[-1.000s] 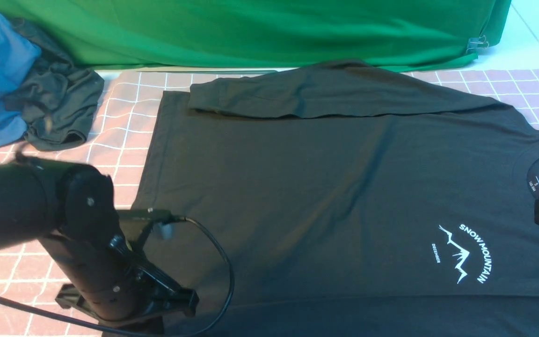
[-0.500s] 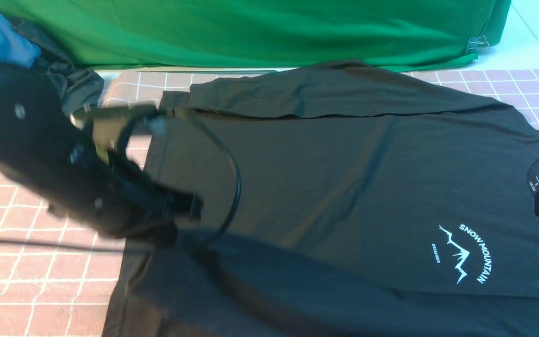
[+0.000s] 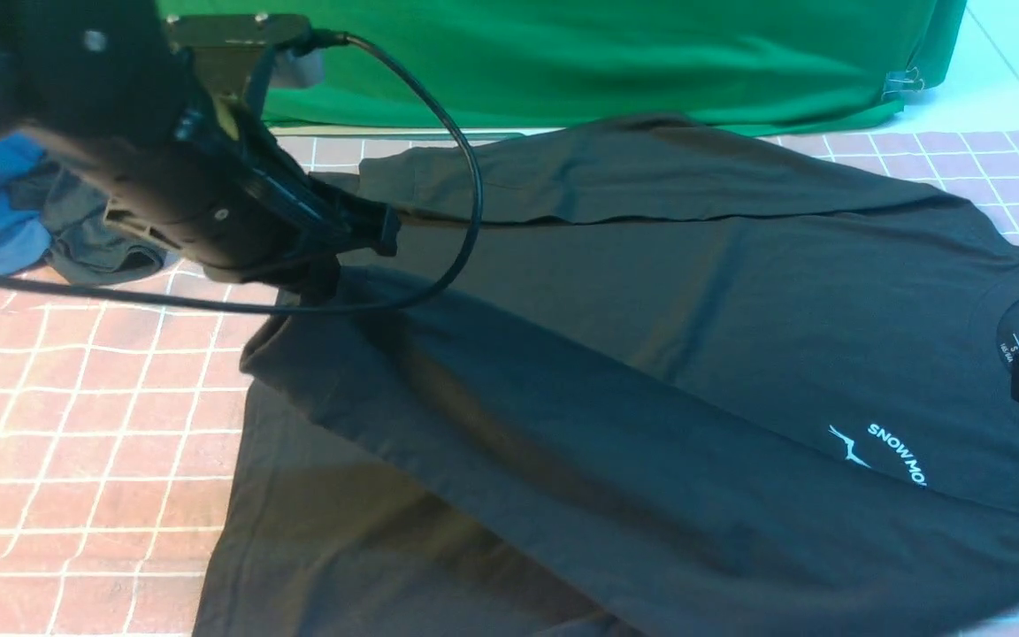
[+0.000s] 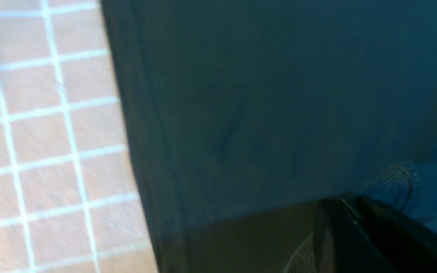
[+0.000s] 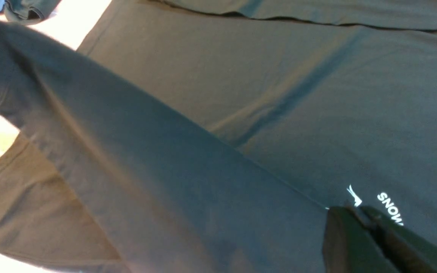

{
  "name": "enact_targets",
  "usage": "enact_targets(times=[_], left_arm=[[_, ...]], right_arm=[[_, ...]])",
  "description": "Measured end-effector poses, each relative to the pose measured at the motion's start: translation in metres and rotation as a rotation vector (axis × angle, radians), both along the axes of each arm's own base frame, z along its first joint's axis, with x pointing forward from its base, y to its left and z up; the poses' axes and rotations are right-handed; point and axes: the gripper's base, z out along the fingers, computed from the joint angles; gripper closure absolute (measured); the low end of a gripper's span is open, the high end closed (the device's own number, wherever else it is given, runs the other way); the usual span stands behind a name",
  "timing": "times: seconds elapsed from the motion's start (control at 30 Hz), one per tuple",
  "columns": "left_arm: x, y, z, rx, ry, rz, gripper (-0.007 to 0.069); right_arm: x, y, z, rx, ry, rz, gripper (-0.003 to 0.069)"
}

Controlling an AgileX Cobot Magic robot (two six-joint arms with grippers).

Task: Fold a long-sleeved shirt over a pink coffee tablecloth.
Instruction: 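Fold the left side of the black T-shirt inward over its body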

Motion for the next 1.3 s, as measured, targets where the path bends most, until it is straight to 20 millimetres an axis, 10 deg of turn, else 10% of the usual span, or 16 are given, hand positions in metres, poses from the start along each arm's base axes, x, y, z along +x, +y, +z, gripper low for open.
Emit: enact_targets(times=[1.3], left_arm=[[0.098, -0.002, -0.054, 0.015, -0.187, 0.085, 0.0578]], right_arm=[[0.0, 0.0, -0.004, -0.002, 0.011, 0.0, 0.0557]])
